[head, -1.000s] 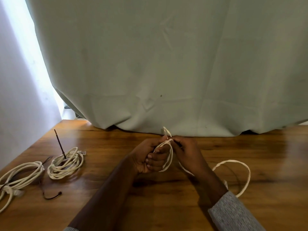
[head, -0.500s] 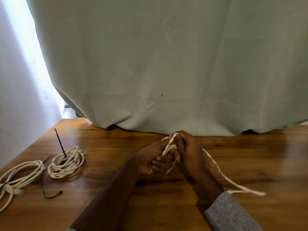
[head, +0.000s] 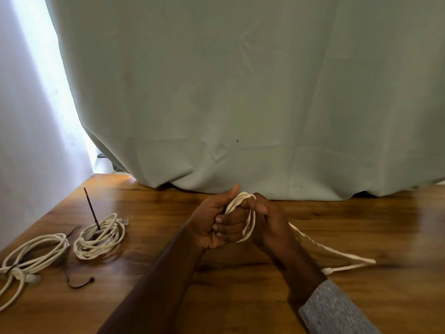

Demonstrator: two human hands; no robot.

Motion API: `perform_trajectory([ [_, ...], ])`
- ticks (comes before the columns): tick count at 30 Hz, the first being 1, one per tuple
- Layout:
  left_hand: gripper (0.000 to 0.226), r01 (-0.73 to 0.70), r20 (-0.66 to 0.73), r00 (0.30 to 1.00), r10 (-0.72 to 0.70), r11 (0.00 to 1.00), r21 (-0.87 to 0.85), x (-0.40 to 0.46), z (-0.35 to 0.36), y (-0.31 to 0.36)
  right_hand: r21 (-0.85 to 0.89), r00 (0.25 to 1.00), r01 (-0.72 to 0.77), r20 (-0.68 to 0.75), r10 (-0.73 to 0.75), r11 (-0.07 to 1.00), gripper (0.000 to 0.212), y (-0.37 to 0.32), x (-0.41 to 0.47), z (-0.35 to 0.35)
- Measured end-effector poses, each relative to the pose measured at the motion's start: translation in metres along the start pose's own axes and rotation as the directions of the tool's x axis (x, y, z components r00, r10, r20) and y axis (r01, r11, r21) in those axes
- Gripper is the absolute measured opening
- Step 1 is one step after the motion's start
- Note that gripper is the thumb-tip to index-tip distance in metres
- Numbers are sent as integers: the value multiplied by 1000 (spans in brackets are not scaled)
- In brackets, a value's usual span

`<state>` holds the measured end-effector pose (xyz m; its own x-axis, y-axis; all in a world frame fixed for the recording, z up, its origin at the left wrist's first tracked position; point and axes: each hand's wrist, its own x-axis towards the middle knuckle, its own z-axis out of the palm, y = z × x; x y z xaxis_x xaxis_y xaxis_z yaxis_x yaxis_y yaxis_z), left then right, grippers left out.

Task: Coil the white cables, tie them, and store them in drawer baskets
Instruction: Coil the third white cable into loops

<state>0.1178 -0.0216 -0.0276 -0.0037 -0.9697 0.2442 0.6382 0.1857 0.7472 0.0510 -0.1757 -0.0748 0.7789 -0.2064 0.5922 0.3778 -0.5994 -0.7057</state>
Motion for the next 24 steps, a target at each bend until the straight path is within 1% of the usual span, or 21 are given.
perform_trajectory([
  [2, 64, -60, -13, 998, 60, 998, -9, 0, 2, 1, 86, 999, -35, 41, 32, 996, 21, 0, -1, 3],
  [3, 67, -106, -28, 994, 106, 994, -10, 0, 4, 2, 84, 997, -46, 72, 40, 995, 25, -3, -2, 3],
  [7, 71, -295, -128, 950, 285, 953, -69, -1, 4, 6, -52, 984, -30, 174, 39, 998, 41, -4, -5, 8],
  [9, 72, -373, -144, 923, 357, 922, -100, -3, 3, 8, -88, 985, -54, 156, 67, 995, 44, -7, -5, 13],
  [10, 72, -409, -161, 906, 392, 907, -96, -4, 4, 10, -79, 987, -66, 143, 77, 995, 45, -9, -4, 15],
  [12, 72, -470, -222, 868, 444, 879, -77, -5, 5, 14, -22, 992, -67, 103, 69, 998, 40, -11, -4, 18],
  [14, 73, -528, -301, 820, 486, 846, -70, -6, 5, 18, 32, 997, -45, 58, 44, 998, 27, -14, -3, 17],
  [16, 73, -583, -372, 767, 523, 810, -65, -9, 4, 22, -7, 999, -24, 44, 24, 1000, 31, -15, -2, 16],
  [18, 70, -624, -437, 707, 556, 781, -16, -11, 1, 24, -47, 997, 2, 82, 2, 999, 37, -15, -2, 16],
  [20, 65, -632, -501, 651, 570, 773, 60, -12, 0, 25, -113, 987, 14, 160, 4, 993, 45, -14, -2, 18],
  [22, 61, -627, -542, 611, 577, 771, 114, -11, -1, 24, -184, 967, -11, 248, 57, 983, 51, -14, -2, 20],
  [24, 52, -622, -570, 571, 591, 764, 169, -10, -3, 23, -192, 949, -57, 295, 113, 980, 59, -14, -3, 18],
])
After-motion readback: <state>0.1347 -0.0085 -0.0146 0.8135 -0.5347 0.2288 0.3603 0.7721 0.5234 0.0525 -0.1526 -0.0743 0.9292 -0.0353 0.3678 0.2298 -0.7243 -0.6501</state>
